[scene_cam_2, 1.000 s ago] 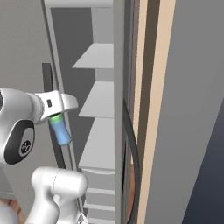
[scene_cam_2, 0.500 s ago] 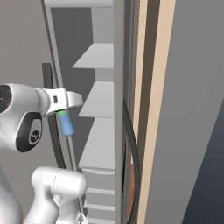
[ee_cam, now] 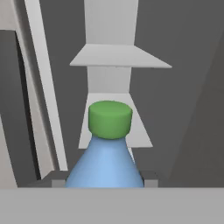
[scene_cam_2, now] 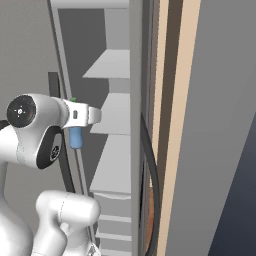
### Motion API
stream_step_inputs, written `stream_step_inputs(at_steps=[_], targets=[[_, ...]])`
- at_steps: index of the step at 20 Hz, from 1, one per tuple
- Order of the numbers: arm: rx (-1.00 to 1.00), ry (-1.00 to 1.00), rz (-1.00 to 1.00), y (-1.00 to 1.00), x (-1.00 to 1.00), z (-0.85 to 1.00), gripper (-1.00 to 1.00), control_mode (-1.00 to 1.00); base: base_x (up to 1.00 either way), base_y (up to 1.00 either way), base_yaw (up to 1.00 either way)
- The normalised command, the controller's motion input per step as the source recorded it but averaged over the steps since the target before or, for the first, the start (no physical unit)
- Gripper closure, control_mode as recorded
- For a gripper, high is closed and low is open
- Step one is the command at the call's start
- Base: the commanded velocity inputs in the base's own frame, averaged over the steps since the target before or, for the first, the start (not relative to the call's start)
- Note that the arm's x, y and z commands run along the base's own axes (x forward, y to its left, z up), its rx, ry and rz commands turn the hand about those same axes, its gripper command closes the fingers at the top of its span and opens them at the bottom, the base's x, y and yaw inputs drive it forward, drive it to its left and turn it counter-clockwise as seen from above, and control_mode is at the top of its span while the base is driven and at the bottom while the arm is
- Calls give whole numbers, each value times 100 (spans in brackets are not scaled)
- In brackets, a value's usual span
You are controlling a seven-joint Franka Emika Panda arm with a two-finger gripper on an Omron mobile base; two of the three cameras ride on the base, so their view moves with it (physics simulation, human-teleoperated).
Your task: Take the bottled waters from the counter and place them in the freezer to freeze. Close the freezer door after placing the bottles.
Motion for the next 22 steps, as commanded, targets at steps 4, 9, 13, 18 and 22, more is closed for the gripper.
stream_step_inputs(at_steps=[4,9,13,18,22], targets=[[20,-2,0,-9,0,5,100,-100,0,0,0],[10,0,0,-6,1,4,100,-100,0,0,0],[1,0,0,-1,1,7,100,-100,0,0,0],[-2,0,0,0,8,12,100,-100,0,0,0],[-5,0,0,0,18,13,100,-100,0,0,0]])
